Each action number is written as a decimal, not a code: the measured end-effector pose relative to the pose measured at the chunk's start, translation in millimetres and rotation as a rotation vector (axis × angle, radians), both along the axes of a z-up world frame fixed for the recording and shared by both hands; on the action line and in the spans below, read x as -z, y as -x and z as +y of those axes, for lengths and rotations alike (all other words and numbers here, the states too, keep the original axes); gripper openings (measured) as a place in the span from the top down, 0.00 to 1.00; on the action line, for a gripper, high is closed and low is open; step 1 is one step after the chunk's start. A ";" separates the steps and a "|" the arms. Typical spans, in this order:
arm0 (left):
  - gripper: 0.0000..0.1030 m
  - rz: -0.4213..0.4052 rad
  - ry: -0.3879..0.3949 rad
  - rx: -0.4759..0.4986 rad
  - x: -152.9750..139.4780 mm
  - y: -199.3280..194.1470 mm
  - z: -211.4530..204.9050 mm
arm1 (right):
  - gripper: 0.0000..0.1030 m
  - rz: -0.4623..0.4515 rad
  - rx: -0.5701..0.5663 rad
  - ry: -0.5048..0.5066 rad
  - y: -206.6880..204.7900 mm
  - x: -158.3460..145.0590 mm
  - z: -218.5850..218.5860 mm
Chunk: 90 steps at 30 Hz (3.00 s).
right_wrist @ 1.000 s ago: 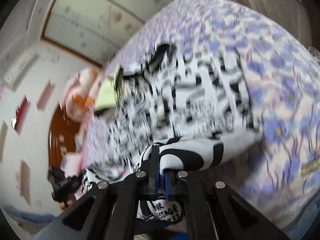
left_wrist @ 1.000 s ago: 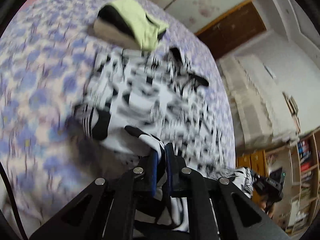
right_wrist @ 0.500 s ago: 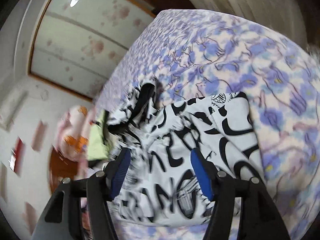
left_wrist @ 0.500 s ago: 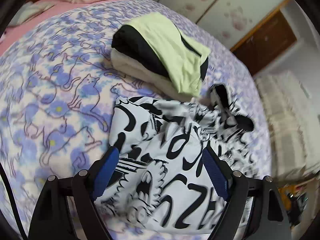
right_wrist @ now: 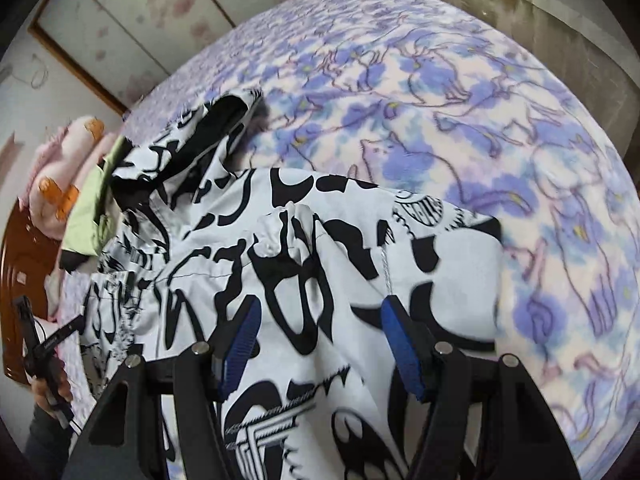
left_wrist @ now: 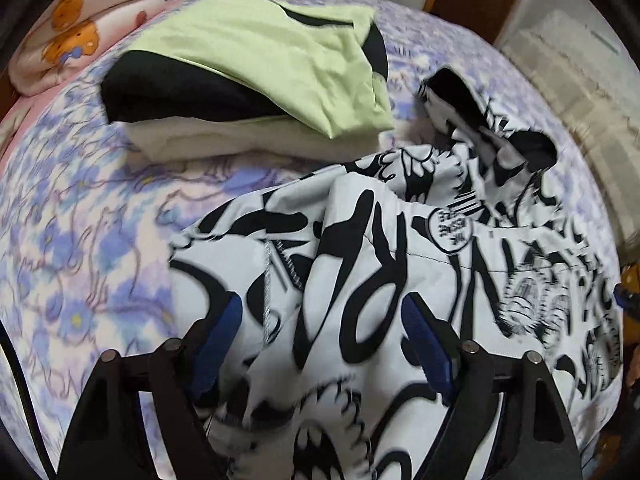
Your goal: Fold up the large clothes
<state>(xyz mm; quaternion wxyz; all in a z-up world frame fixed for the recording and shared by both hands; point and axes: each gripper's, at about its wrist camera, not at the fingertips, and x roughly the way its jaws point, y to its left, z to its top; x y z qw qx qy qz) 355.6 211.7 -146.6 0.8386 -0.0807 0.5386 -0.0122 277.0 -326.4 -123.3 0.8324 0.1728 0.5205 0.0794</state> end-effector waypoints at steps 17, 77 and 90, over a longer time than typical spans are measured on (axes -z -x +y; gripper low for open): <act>0.94 -0.130 -0.047 -0.007 -12.5 -14.4 -18.7 | 0.97 -0.168 -0.005 0.095 -4.3 -9.5 14.8; 0.60 -0.153 -0.226 -0.142 29.3 112.0 -6.4 | 0.97 -0.125 0.324 0.404 77.0 37.4 -47.1; 0.38 -0.139 -0.187 -0.116 -7.5 140.4 -12.1 | 0.97 -0.150 0.271 0.292 106.7 -7.0 -16.5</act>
